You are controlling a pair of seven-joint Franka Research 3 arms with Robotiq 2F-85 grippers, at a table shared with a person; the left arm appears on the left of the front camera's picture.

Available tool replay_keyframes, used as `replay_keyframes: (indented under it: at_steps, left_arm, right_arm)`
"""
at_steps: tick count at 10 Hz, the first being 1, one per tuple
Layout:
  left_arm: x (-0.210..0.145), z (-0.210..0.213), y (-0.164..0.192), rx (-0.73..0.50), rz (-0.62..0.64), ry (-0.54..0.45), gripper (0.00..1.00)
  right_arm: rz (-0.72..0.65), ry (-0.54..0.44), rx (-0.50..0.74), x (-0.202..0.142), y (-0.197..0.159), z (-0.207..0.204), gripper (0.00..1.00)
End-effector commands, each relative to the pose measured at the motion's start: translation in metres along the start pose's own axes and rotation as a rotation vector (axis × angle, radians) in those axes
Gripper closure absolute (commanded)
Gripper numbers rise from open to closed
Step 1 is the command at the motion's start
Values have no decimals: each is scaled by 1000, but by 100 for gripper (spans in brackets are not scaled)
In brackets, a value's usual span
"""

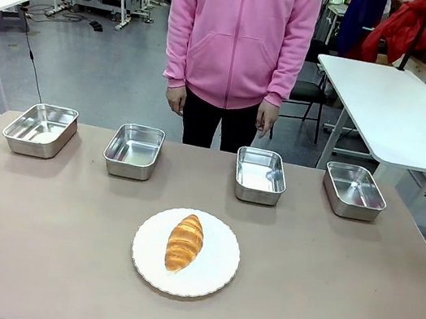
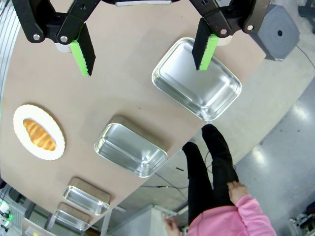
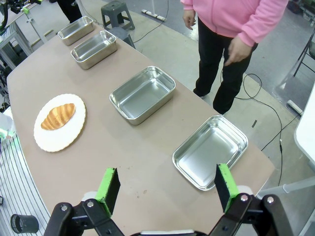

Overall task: Place the bread in the container.
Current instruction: Place the Butter Roll into the Airtight Container indicated by the human.

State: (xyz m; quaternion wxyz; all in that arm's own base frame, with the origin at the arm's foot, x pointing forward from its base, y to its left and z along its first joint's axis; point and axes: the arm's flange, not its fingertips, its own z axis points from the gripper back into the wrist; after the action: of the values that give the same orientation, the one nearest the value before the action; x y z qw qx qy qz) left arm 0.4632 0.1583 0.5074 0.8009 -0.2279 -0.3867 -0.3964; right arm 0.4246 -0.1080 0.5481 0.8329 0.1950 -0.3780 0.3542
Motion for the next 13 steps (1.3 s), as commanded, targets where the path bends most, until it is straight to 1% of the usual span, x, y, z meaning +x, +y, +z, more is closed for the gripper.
replay_keyframes:
  at_steps: [1, 13]
  left_arm:
    - [1, 0, 0, 1, -4, 2, 0]
    - [1, 0, 0, 1, -4, 2, 0]
  right_arm:
    - [3, -12, 5, 1, 0, 0, 0]
    - [3, -12, 5, 1, 0, 0, 0]
